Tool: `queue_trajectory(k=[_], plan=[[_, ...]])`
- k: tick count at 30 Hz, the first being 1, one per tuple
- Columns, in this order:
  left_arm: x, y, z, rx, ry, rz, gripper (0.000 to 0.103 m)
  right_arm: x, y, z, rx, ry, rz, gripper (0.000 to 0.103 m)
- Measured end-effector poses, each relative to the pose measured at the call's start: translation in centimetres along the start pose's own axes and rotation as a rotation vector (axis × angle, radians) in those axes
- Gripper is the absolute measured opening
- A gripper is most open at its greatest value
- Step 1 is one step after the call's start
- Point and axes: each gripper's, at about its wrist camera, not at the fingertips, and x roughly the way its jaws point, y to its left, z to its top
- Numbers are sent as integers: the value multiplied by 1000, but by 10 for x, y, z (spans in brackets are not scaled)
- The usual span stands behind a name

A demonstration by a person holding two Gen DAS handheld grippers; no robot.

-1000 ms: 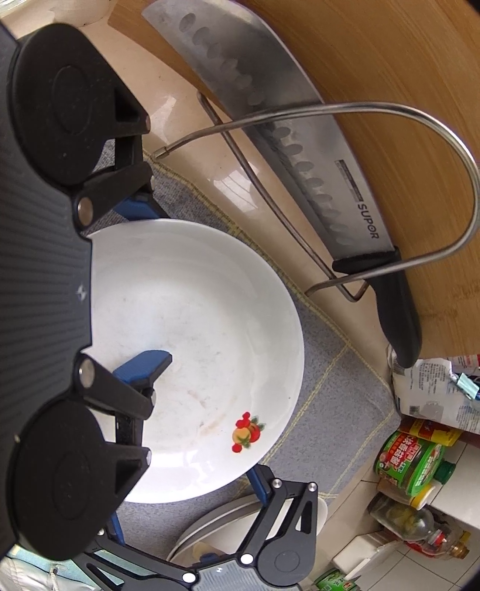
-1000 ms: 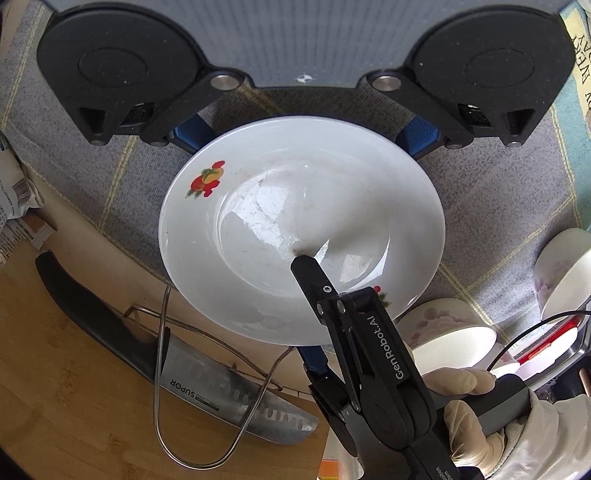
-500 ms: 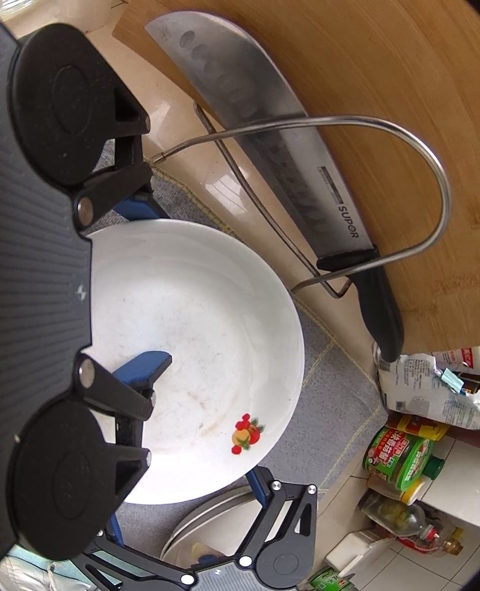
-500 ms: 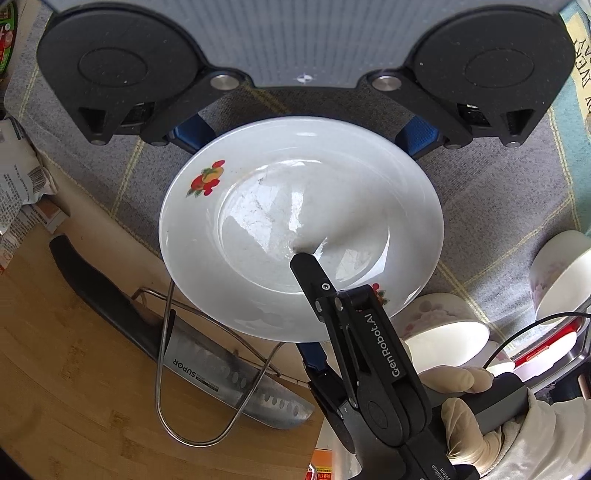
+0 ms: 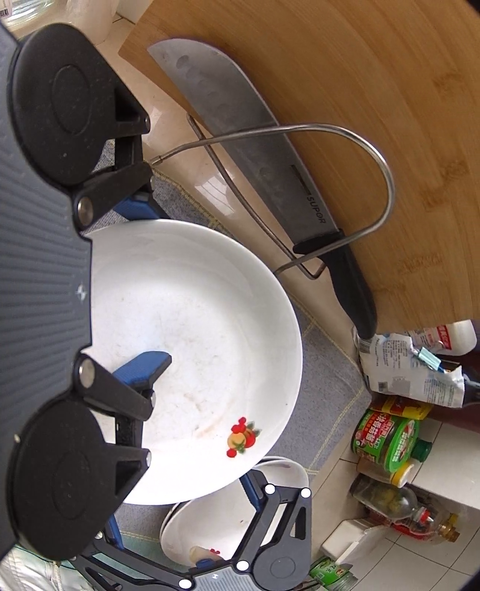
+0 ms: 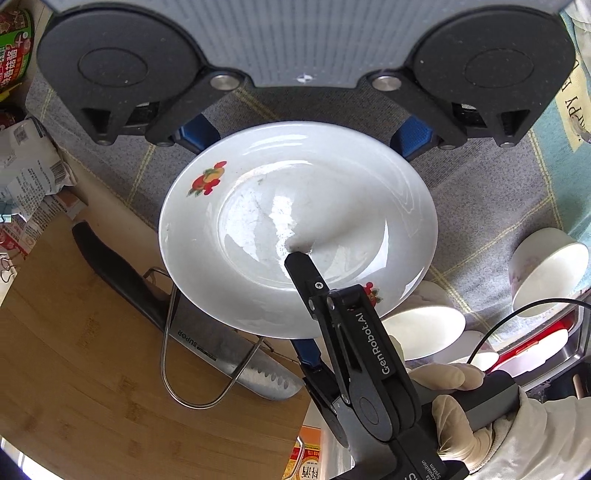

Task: Organize plates and bowls

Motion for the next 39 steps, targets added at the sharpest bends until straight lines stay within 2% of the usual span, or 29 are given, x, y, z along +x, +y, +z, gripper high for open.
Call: queue_trajectory(k=[20, 39], plan=[[-21, -35, -7, 0, 13, 2, 71, -31, 18, -12, 38, -11, 9, 98], [-21, -85, 15, 29, 3, 18, 71, -67, 11, -42, 63, -32, -16, 96]])
